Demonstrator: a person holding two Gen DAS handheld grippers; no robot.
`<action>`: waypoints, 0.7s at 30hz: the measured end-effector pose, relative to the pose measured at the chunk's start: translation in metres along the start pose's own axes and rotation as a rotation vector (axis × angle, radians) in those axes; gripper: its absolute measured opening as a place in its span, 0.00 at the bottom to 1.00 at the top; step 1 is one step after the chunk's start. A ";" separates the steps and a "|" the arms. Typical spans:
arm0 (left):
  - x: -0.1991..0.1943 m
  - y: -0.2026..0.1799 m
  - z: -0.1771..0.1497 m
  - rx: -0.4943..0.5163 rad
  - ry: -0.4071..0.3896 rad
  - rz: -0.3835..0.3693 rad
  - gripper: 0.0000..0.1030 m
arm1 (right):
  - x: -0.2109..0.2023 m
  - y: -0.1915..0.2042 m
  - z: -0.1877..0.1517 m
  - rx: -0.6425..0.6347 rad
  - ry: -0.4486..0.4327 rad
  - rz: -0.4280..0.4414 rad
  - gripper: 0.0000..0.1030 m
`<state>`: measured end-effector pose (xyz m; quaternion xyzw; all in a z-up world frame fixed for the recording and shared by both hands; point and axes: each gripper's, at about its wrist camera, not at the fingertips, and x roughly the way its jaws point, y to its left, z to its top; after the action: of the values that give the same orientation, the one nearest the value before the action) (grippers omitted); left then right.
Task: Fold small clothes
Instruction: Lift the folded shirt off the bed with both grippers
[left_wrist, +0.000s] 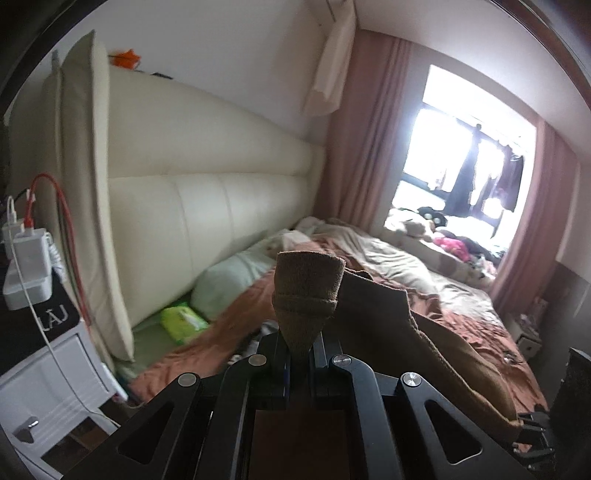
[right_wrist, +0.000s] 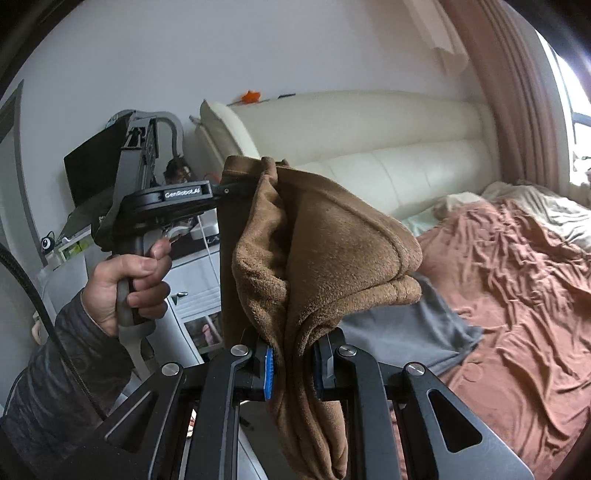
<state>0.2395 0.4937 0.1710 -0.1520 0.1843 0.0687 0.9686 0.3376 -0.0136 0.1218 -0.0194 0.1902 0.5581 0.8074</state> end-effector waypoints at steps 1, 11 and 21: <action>0.003 0.003 -0.001 -0.002 -0.001 0.002 0.06 | 0.006 -0.001 0.000 -0.003 0.008 0.005 0.12; 0.069 0.023 -0.004 -0.024 0.026 0.072 0.06 | 0.062 -0.033 0.010 0.001 0.069 0.010 0.12; 0.131 0.043 0.001 -0.054 0.065 0.108 0.06 | 0.126 -0.064 0.026 0.058 0.117 0.039 0.12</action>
<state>0.3530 0.5447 0.1108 -0.1699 0.2216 0.1210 0.9526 0.4414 0.0813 0.0927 -0.0250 0.2533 0.5660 0.7841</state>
